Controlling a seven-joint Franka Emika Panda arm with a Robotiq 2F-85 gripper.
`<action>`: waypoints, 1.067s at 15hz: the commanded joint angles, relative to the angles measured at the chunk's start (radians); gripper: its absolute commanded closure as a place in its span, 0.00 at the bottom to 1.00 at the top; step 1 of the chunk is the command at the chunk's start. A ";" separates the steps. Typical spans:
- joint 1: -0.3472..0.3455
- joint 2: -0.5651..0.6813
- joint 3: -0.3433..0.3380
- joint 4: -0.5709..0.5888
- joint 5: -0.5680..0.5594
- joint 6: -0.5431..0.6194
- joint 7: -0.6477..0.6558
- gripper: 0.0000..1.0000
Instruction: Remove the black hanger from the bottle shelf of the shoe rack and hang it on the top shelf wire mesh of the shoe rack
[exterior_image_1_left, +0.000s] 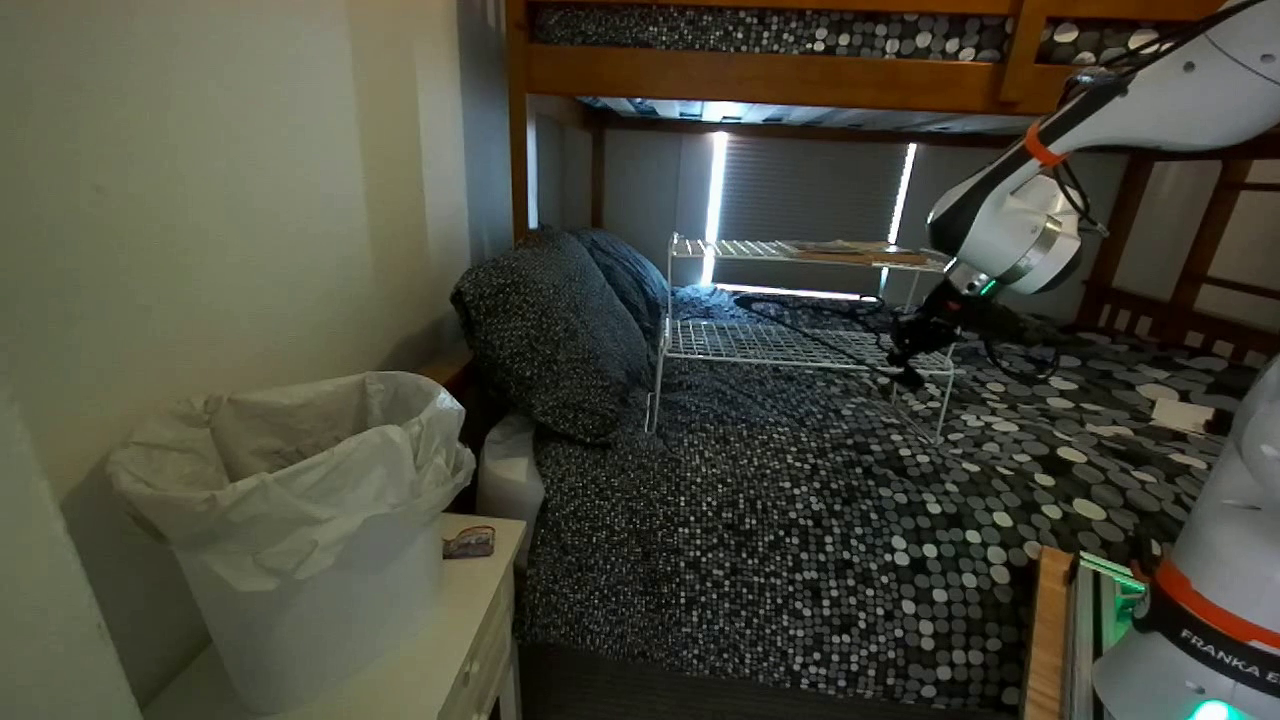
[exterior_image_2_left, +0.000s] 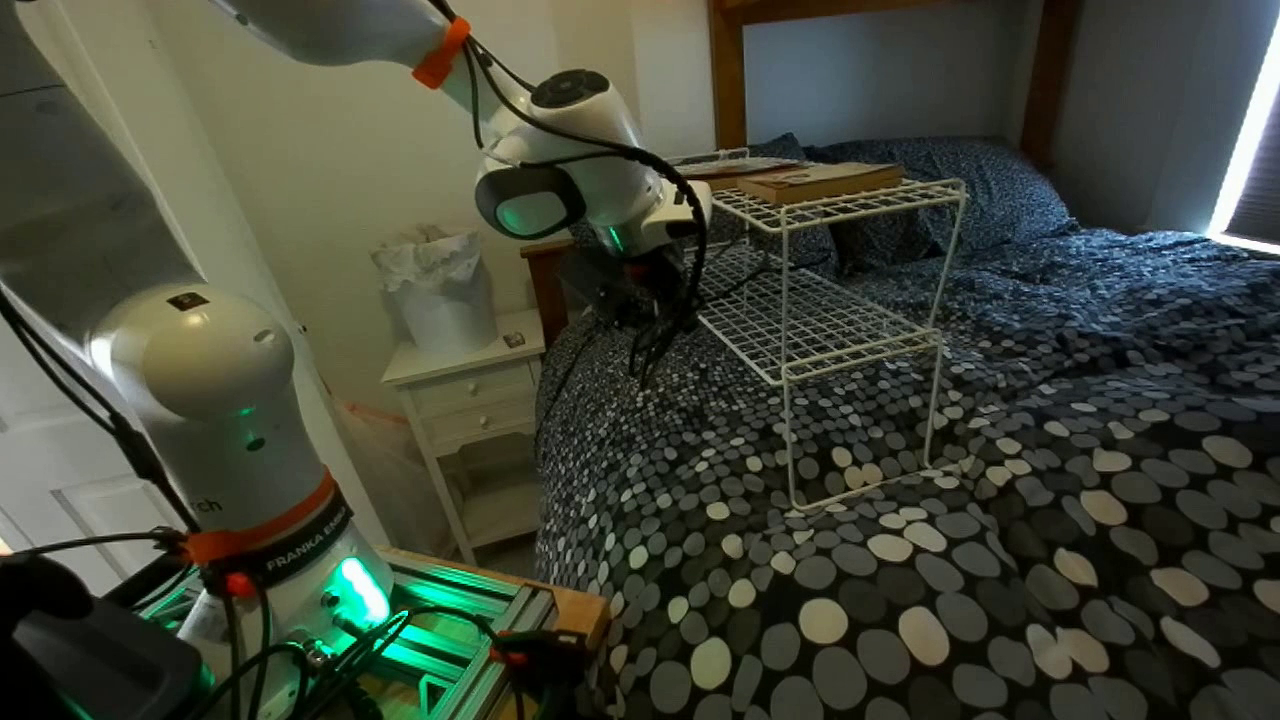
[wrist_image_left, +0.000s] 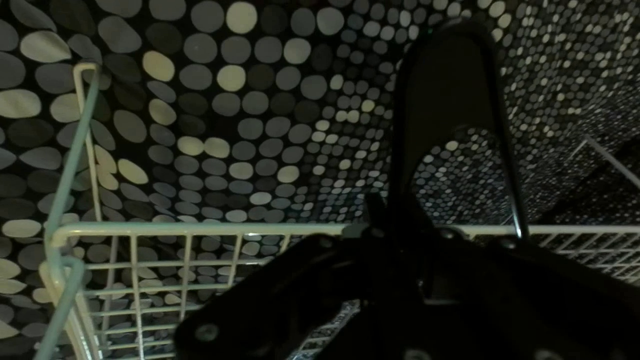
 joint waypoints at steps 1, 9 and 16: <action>0.031 -0.072 0.021 -0.075 -0.004 0.001 -0.062 0.97; -0.002 -0.045 0.215 -0.108 -0.097 -0.017 -0.036 0.97; -0.195 -0.045 0.431 -0.105 -0.325 -0.059 0.188 0.97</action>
